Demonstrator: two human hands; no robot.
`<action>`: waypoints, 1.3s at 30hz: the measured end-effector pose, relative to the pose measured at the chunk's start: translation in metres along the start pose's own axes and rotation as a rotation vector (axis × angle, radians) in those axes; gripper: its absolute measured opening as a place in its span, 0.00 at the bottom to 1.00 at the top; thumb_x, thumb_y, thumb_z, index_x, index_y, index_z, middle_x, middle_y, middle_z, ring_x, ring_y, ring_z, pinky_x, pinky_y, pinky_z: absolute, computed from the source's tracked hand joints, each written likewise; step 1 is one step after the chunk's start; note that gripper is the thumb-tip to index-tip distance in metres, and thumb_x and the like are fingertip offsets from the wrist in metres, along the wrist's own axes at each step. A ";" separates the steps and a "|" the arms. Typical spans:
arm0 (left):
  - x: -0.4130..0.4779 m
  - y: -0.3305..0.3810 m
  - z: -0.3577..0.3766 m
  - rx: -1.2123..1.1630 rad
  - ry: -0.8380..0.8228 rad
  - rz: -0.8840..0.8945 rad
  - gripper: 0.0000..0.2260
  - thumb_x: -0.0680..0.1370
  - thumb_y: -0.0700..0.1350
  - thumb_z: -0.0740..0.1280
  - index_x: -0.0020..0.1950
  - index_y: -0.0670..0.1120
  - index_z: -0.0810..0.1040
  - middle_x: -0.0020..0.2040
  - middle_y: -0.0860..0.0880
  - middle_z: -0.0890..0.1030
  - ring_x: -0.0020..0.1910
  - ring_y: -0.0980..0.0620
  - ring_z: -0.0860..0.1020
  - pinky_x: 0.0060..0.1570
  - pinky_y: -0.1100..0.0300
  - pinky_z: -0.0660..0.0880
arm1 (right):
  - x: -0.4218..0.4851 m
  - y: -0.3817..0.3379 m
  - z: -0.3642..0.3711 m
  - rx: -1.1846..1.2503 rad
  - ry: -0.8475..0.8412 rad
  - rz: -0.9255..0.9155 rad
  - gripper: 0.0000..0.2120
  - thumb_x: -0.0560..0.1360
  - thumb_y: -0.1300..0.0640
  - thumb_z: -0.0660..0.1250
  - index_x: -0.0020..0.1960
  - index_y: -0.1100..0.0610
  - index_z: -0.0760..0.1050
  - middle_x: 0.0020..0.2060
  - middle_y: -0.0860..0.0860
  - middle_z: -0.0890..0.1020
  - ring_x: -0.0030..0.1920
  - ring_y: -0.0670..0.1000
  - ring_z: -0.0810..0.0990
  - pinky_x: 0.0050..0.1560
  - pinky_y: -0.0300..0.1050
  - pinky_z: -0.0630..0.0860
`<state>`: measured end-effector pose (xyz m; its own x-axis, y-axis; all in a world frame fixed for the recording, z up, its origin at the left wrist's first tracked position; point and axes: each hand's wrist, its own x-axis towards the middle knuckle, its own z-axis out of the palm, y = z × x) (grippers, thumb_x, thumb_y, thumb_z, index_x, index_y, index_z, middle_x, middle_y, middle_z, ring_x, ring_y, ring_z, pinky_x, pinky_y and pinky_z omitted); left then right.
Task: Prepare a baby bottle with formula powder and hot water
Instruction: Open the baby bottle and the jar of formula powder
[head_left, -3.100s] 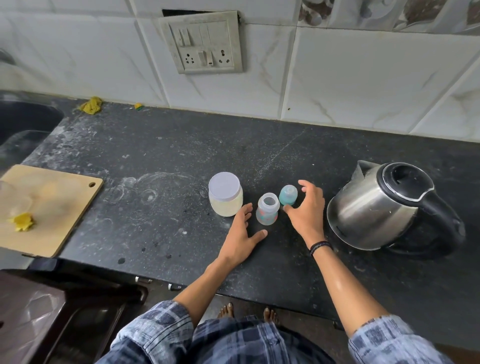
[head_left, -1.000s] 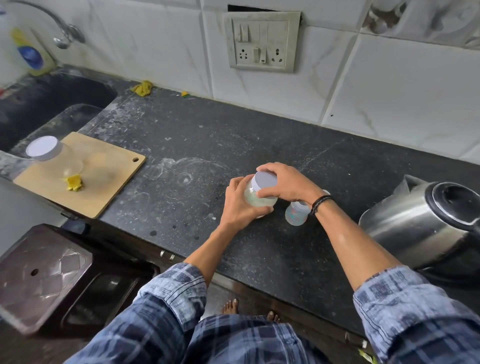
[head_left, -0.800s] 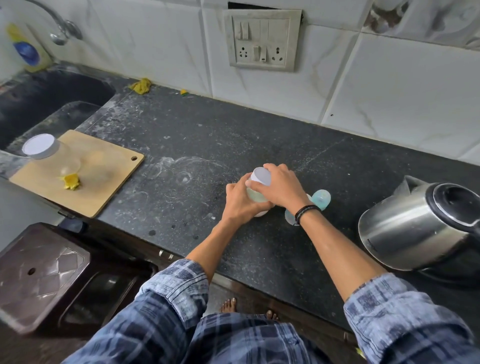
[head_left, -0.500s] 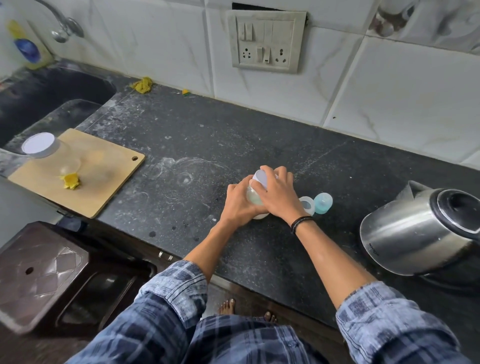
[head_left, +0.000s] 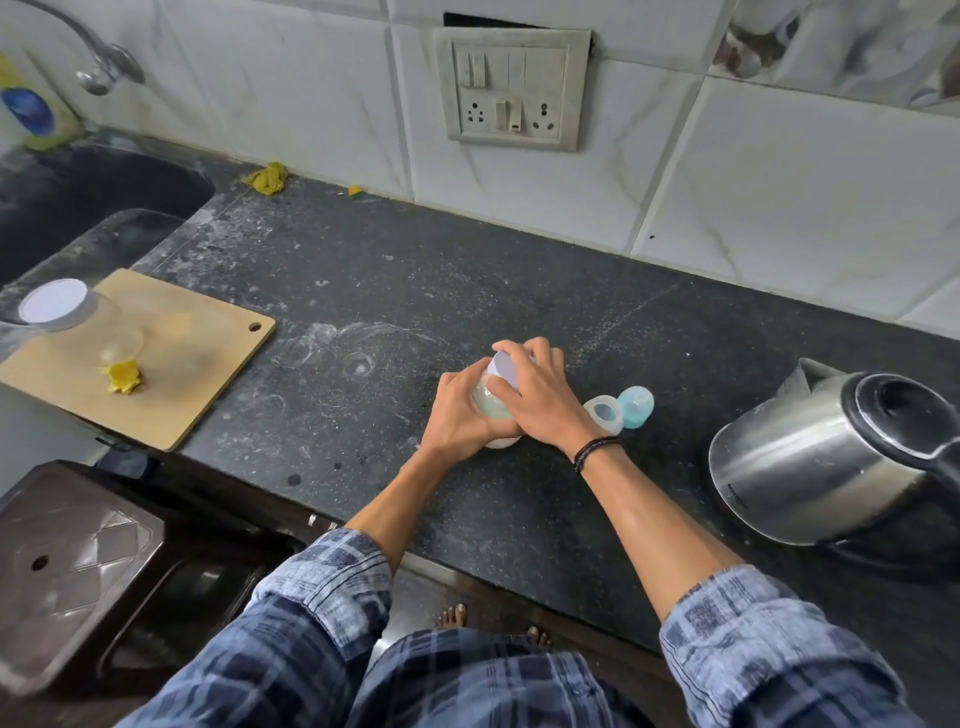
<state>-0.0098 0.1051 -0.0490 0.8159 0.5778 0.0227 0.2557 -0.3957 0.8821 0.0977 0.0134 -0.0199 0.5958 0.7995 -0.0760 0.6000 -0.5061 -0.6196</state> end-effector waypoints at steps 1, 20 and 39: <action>-0.001 0.002 -0.001 0.005 -0.007 0.007 0.26 0.61 0.50 0.79 0.59 0.53 0.78 0.49 0.55 0.81 0.51 0.73 0.68 0.51 0.71 0.65 | -0.001 0.002 -0.001 0.007 0.004 -0.014 0.23 0.82 0.47 0.64 0.76 0.52 0.68 0.63 0.55 0.67 0.65 0.56 0.63 0.69 0.50 0.65; 0.000 0.044 -0.009 -0.120 0.113 0.028 0.37 0.62 0.56 0.81 0.67 0.51 0.72 0.59 0.56 0.79 0.57 0.59 0.78 0.52 0.64 0.75 | 0.003 -0.031 -0.039 -0.031 0.422 -0.126 0.27 0.74 0.35 0.59 0.49 0.59 0.79 0.46 0.53 0.81 0.46 0.53 0.73 0.47 0.45 0.71; -0.005 0.049 -0.016 -0.115 0.046 -0.005 0.31 0.63 0.48 0.84 0.64 0.54 0.76 0.58 0.67 0.77 0.55 0.68 0.77 0.51 0.70 0.75 | -0.010 -0.039 -0.078 -0.259 0.065 0.007 0.40 0.72 0.22 0.60 0.71 0.49 0.71 0.62 0.51 0.76 0.62 0.55 0.75 0.59 0.55 0.76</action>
<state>-0.0095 0.0950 0.0015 0.7893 0.6129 0.0371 0.1965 -0.3095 0.9304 0.1093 0.0001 0.0659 0.6285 0.7774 -0.0245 0.7072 -0.5842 -0.3982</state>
